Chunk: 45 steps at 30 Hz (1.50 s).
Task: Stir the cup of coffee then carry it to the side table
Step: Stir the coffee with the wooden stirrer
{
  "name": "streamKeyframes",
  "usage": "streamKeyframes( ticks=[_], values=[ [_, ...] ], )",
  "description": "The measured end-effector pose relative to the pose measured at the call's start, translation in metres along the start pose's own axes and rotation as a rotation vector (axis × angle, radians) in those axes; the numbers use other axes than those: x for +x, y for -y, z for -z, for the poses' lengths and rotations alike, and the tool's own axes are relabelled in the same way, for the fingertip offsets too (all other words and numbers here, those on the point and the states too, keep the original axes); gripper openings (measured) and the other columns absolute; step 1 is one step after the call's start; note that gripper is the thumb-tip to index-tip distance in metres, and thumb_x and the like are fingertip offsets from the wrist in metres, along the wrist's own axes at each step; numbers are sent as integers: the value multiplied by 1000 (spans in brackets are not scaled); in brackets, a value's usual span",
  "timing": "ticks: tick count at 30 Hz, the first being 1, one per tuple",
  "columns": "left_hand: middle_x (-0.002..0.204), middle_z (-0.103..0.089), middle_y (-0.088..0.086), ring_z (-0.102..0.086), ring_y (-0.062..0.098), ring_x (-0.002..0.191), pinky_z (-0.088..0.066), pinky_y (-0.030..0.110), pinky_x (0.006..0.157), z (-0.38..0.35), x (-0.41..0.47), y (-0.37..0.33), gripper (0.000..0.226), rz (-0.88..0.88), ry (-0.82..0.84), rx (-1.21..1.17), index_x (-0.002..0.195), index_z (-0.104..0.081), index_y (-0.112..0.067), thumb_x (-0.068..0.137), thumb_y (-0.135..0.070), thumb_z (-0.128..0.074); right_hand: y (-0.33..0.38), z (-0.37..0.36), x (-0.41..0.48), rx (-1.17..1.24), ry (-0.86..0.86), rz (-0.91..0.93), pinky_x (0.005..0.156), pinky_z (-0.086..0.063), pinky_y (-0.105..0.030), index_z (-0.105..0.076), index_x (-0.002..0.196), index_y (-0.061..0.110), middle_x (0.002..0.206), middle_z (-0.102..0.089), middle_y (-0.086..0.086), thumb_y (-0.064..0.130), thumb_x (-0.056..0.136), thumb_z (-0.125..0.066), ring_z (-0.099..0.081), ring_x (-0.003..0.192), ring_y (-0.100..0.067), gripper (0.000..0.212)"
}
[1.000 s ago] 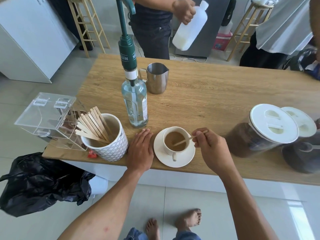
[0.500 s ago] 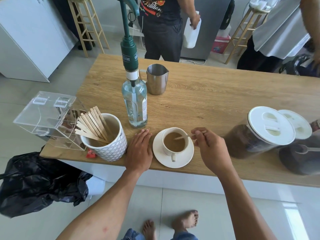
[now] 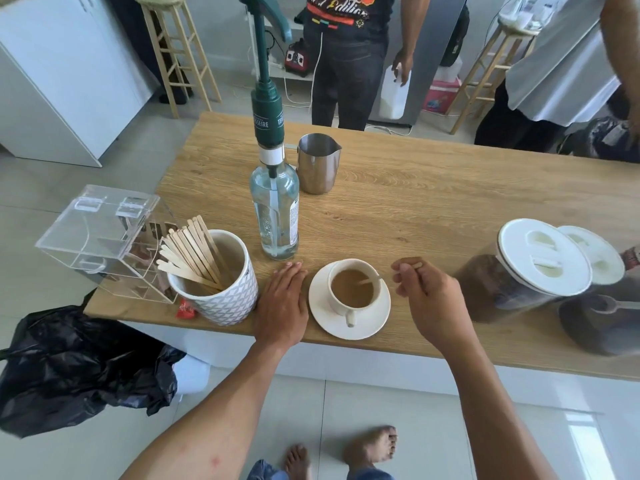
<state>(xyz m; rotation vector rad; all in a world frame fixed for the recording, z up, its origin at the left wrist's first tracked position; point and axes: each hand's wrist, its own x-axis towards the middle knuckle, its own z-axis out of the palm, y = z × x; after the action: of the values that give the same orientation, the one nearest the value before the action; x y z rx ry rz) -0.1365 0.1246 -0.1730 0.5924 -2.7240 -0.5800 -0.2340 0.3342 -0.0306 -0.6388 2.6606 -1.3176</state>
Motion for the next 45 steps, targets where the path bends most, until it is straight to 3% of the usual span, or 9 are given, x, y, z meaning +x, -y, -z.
streamKeyframes(
  ticks=[3, 7, 10, 15, 22, 26, 31, 37, 45],
  values=[
    [146, -50, 1, -42, 19, 138, -33, 41, 115, -1, 0, 2, 48, 4, 4, -4, 137, -55, -12, 98, -25, -29, 5, -5, -2, -3, 80, 21, 62, -48, -14, -64, 86, 27, 71, -68, 14, 15, 99, -49, -65, 66, 0, 23],
    [146, -50, 1, -41, 19, 138, -32, 41, 116, -5, -3, 0, 41, -8, -5, -2, 136, -55, -13, 98, -17, -43, -5, 0, -3, -7, -15, -32, 64, -49, -23, -63, 84, 27, 70, -67, 7, 20, 99, -47, -64, 65, -6, 23],
    [146, -51, 2, -42, 20, 137, -32, 40, 116, -5, -2, 2, 39, -5, -14, 7, 135, -56, -12, 97, -14, -49, -1, -4, -1, -19, 41, 13, 64, -48, -20, -64, 90, 27, 74, -68, 13, 19, 99, -48, -64, 66, -2, 20],
    [146, -51, 2, -42, 20, 137, -33, 41, 116, -5, -3, 0, 39, -11, -15, -1, 135, -57, -12, 98, -17, -43, 1, -1, -6, -9, 25, -21, 62, -48, -22, -60, 78, 31, 69, -67, 9, 15, 98, -47, -64, 63, -6, 29],
    [144, -53, 3, -44, 20, 136, -33, 39, 115, -4, -2, 0, 41, -18, -27, -13, 132, -59, -11, 97, -19, -40, 2, -3, -6, -47, 88, 24, 65, -49, -19, -64, 87, 27, 74, -68, 12, 16, 99, -49, -64, 66, -1, 22],
    [144, -52, 3, -43, 21, 137, -31, 39, 116, -3, -1, 1, 44, -21, -23, -12, 133, -58, -11, 98, -22, -34, -1, 2, -6, -52, -10, 12, 65, -49, -23, -63, 87, 25, 72, -67, 8, 18, 99, -48, -63, 66, -4, 20],
    [144, -53, 3, -43, 21, 137, -32, 39, 116, -2, -2, 0, 48, -21, -17, -25, 132, -59, -11, 98, -25, -28, 5, -4, -10, -63, 76, 33, 64, -49, -18, -64, 86, 28, 73, -69, 11, 15, 98, -50, -65, 66, 1, 23],
    [145, -52, 4, -44, 21, 136, -33, 40, 115, -4, -2, 3, 50, -26, -3, -12, 132, -58, -10, 96, -24, -27, 8, -8, -8, -43, -3, 23, 60, -42, -9, -65, 92, 22, 75, -67, 13, 17, 99, -48, -62, 64, 1, 19],
    [144, -53, 5, -44, 21, 136, -33, 40, 115, -1, -1, 1, 51, -31, -6, -22, 132, -59, -9, 96, -24, -26, 13, -8, -6, -34, -26, -21, 61, -44, -16, -63, 88, 23, 74, -67, 10, 17, 99, -47, -62, 62, 0, 21]
  ],
)
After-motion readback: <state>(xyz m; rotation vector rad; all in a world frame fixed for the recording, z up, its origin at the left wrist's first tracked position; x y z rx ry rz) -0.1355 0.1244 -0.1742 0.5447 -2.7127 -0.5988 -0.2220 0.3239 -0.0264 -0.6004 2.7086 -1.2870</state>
